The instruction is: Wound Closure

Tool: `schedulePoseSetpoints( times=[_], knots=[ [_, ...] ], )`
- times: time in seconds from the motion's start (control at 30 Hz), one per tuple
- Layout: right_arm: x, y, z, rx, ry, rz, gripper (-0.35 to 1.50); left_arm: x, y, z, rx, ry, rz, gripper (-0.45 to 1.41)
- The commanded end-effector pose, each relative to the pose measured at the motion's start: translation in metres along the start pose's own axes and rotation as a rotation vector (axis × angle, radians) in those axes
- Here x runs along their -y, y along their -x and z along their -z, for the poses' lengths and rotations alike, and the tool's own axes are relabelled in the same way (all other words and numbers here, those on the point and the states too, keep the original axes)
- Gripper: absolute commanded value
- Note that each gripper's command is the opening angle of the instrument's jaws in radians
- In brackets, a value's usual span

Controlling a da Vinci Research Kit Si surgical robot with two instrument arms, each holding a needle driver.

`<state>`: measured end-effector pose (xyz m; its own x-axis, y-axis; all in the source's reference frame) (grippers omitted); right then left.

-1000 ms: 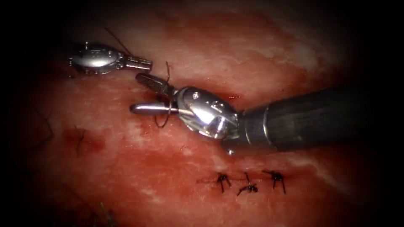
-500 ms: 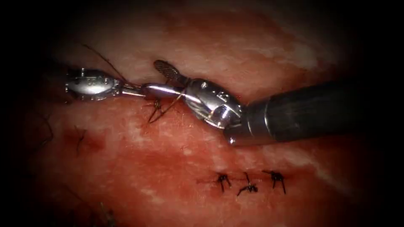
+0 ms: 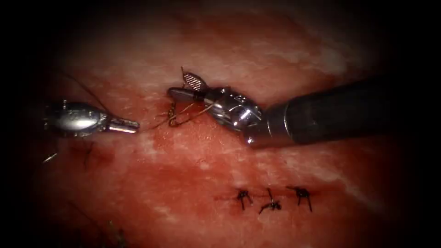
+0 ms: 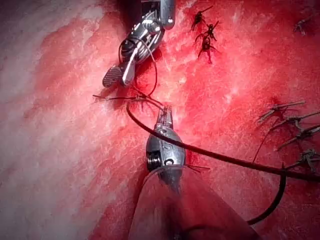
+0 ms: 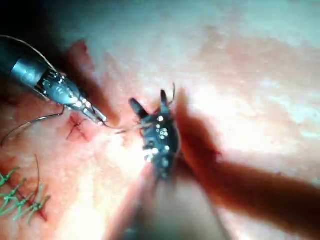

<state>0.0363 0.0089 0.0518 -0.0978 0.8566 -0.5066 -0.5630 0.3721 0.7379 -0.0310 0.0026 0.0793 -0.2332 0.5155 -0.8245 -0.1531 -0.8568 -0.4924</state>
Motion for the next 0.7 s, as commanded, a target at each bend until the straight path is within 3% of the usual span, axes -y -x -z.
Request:
schedulePoseSetpoints(
  times=[0.03,0.27,0.63,0.67,0.7],
  knots=[
    [-0.0005,0.0012,-0.0007,0.007,0.018,-0.009,0.81,-0.0013,-0.0001,-0.0002,0.001,0.008,0.011,-0.45],
    [-0.0021,0.0017,-0.0023,0.050,0.064,-0.009,0.79,-0.0039,-0.0042,0.0015,-0.002,0.024,0.003,-0.45],
    [-0.0034,0.0036,-0.0052,0.065,0.104,-0.075,0.78,-0.0043,-0.0056,0.0021,-0.002,0.029,-0.003,-0.45],
    [-0.0034,0.0035,-0.0053,0.067,0.100,-0.076,0.74,-0.0043,-0.0056,0.0022,-0.003,0.030,-0.003,-0.45],
    [-0.0033,0.0035,-0.0053,0.069,0.087,-0.084,0.51,-0.0042,-0.0055,0.0023,-0.003,0.031,-0.003,-0.45]
  ],
)
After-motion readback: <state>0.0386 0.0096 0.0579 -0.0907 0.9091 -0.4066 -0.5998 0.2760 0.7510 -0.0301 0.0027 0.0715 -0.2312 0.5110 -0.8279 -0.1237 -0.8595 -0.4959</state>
